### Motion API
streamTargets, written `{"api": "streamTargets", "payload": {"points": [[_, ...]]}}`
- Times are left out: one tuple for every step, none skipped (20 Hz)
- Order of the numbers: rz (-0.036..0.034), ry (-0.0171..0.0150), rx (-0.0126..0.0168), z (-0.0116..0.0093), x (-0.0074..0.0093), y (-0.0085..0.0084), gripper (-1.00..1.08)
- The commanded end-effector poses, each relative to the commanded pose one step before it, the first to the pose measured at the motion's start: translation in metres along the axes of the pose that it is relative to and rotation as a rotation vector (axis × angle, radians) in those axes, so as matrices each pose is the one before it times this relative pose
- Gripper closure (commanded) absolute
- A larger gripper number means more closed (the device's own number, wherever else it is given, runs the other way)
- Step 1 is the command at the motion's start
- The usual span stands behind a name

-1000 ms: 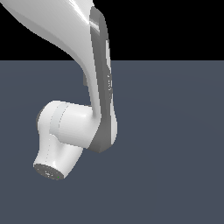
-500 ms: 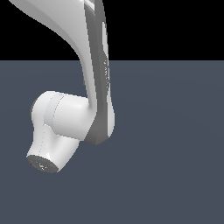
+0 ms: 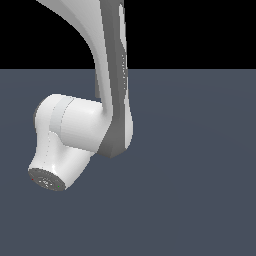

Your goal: Turn on the faucet by rotating a designated handle.

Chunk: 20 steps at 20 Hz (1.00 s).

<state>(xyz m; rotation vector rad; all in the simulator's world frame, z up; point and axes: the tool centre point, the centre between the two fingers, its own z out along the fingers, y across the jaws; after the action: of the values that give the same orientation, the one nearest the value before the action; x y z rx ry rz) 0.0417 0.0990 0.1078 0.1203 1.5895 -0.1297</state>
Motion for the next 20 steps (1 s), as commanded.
{"api": "streamTargets", "payload": {"points": [[0.00208,-0.01739,0.00448,0.00013,-0.01966,-0.00457,1.08],[0.00026,-0.00084,-0.00043,-0.00004,-0.00417,-0.00102,1.08],[0.00019,-0.00059,-0.0003,0.00002,-0.00401,-0.00108,1.08],[0.00019,-0.00059,-0.0003,0.00002,-0.00401,-0.00108,1.08],[0.00019,-0.00059,-0.0003,0.00003,-0.00402,-0.00108,1.08],[0.00028,-0.00083,-0.00043,-0.00002,-0.00418,-0.00101,1.08],[0.0002,-0.00058,-0.00031,0.00005,-0.00402,-0.00107,1.08],[0.0,0.0,0.0,0.0,0.0,0.0,1.08],[-0.00805,0.04192,0.00543,-0.00081,0.028,-0.0047,1.08],[0.00064,-0.00329,-0.00043,-0.00001,-0.00336,-0.00309,1.08],[0.00065,-0.00336,-0.00044,-0.00002,-0.0034,-0.00309,1.08],[0.00064,-0.00329,-0.00043,-0.00001,-0.00336,-0.0031,1.08],[0.00065,-0.00336,-0.00044,-0.00002,-0.0034,-0.00309,1.08],[0.00065,-0.00336,-0.00044,-0.00002,-0.0034,-0.0031,1.08],[0.00065,-0.00336,-0.00044,-0.00001,-0.0034,-0.0031,1.08],[0.00064,-0.00329,-0.00043,0.0,-0.00336,-0.0031,1.08],[0.00065,-0.00336,-0.00045,-0.00001,-0.0034,-0.0031,1.08],[0.00065,-0.00336,-0.00045,0.0,-0.0034,-0.0031,1.08],[0.00065,-0.00336,-0.00045,0.00001,-0.0034,-0.0031,1.08],[0.00066,-0.00343,-0.00047,0.0,-0.00344,-0.0031,1.08]]}}
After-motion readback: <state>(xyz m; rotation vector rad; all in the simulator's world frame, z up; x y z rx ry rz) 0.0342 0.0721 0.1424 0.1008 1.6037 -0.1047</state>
